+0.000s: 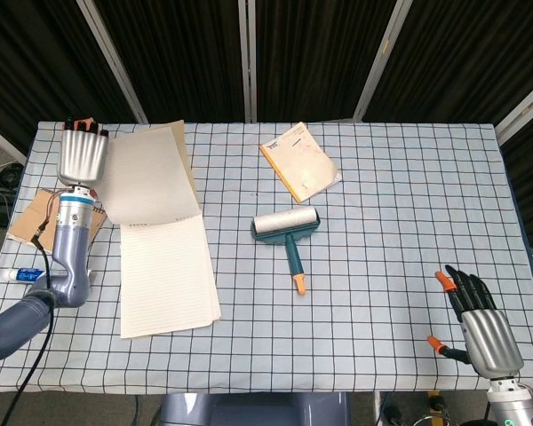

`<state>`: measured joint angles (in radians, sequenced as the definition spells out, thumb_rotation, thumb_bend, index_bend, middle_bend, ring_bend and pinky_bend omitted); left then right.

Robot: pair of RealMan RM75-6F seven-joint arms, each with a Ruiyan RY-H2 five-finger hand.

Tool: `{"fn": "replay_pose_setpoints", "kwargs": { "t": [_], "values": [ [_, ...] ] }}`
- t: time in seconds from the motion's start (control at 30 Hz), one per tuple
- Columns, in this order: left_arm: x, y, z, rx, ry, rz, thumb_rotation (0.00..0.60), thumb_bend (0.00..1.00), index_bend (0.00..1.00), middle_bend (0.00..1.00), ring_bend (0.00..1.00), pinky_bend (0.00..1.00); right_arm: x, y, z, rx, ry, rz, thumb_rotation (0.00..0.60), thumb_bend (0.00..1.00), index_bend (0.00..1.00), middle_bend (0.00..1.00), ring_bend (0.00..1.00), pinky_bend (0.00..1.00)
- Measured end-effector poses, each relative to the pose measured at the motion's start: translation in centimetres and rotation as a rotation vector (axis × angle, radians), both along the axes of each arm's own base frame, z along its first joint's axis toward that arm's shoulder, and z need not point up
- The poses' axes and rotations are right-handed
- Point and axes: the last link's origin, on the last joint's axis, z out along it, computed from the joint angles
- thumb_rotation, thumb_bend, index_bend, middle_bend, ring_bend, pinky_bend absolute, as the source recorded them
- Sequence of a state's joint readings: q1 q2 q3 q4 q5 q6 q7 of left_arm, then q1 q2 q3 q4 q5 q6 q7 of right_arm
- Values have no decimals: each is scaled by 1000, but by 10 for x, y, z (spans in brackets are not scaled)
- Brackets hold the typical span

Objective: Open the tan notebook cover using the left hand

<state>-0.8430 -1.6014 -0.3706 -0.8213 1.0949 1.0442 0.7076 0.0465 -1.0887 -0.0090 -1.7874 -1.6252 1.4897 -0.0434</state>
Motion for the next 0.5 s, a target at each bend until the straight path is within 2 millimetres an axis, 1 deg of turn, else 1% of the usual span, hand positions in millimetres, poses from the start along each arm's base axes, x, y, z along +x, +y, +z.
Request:
{"fn": "replay_pose_setpoints", "kwargs": {
  "t": [0.03,0.07,0.1,0.17,0.27,0.5],
  "values": [
    [-1,2,-1,-2,4,8,600,557,155,90,109,53,0,0,0,2,1,-1,600,60,59,0,0,0],
    [-3,3,-3,-7,5,17,600,489,55,26,45,18,0,0,-1,3,2,-1,600,60,59,0,0,0],
    [-5,4,-5,-12,8,27,600,422,4,0,7,1,-1,0,-1,4,3,-2,600,60,59,0,0,0],
    [-7,5,-7,-15,14,39,600,357,0,0,0,0,-1,-1,-2,2,4,-2,600,60,59,0,0,0],
    [-8,5,-7,-9,5,33,600,309,0,0,0,0,-2,-1,-3,3,9,-3,600,60,59,0,0,0],
    [-7,4,1,14,-47,6,600,297,0,0,0,0,-2,0,-4,3,21,-7,600,59,59,0,0,0]
  ]
}}
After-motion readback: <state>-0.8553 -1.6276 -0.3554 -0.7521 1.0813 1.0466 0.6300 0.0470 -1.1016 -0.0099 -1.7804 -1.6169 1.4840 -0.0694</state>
